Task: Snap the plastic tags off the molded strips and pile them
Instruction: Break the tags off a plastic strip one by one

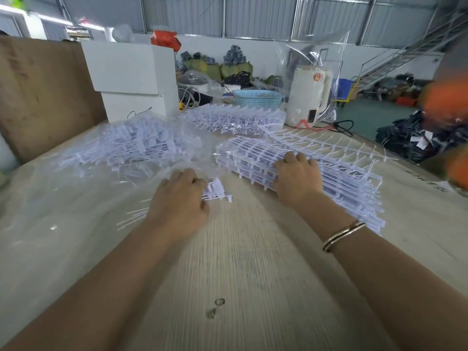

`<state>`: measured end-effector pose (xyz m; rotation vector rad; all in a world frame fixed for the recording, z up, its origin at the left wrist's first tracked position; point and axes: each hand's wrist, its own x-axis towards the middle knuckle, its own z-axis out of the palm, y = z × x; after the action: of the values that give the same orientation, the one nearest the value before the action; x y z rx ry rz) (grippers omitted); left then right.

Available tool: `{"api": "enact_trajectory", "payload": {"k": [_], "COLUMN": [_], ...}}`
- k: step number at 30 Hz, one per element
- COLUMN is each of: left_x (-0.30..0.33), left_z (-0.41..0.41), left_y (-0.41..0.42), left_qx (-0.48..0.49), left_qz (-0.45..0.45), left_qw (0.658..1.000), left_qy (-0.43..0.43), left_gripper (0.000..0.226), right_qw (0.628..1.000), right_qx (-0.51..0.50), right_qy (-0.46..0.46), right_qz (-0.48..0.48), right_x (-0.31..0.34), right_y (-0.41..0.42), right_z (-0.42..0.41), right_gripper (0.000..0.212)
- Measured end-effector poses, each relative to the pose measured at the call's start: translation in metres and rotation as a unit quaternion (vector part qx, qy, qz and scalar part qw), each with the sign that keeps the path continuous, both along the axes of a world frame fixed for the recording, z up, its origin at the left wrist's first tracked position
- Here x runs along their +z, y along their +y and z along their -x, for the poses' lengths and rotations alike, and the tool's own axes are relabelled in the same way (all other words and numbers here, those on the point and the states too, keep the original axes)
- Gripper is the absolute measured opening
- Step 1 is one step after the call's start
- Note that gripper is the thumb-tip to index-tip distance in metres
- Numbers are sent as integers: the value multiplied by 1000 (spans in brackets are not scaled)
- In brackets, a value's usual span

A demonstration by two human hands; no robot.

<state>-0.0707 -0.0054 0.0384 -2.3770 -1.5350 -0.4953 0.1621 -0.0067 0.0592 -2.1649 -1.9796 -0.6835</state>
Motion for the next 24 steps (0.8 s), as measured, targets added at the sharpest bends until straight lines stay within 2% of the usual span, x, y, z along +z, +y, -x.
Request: {"api": "enact_trajectory", "payload": {"k": [2, 3, 6, 8, 10, 13, 15, 16, 19, 21, 24], "left_x": [-2, -2, -1, 6, 18, 37, 42, 42, 33, 27, 27], "left_z": [-12, -19, -46, -66, -83, -105, -117, -123, -132, -130, -122], "left_y": [-8, -13, -22, -21, -15, -1, 10, 14, 20, 22, 22], "left_qx": [-70, -112, -178, -170, -155, -134, -97, -72, -4, 1, 9], "left_qz": [4, 39, 239, 372, 457, 490, 477, 463, 415, 395, 364], "left_qw": [995, 987, 925, 842, 731, 590, 529, 518, 566, 583, 618], "left_qy": [-64, -111, -235, -351, -483, -627, -696, -715, -713, -710, -696], "left_gripper": [28, 23, 18, 21, 25, 17, 20, 21, 19, 23, 16], "right_qw": [999, 998, 998, 996, 993, 990, 984, 981, 963, 940, 929], "right_qx": [12, 16, 14, 16, 30, 75, 103, 114, 130, 147, 167], "right_qy": [-46, -61, -35, 13, 34, 100, 145, 153, 214, 273, 276], "right_qz": [6, -2, -49, -81, -105, -71, -11, 20, 99, 144, 180], "right_x": [2, 3, 11, 19, 26, 30, 25, 21, 19, 23, 27], "right_y": [4, 6, 7, 6, 5, -1, -6, -8, -8, -4, -2], "right_z": [-1, -1, -5, -10, -13, -10, -5, -4, -10, -15, -15], "right_gripper": [23, 19, 17, 19, 22, 24, 25, 26, 30, 30, 39]}}
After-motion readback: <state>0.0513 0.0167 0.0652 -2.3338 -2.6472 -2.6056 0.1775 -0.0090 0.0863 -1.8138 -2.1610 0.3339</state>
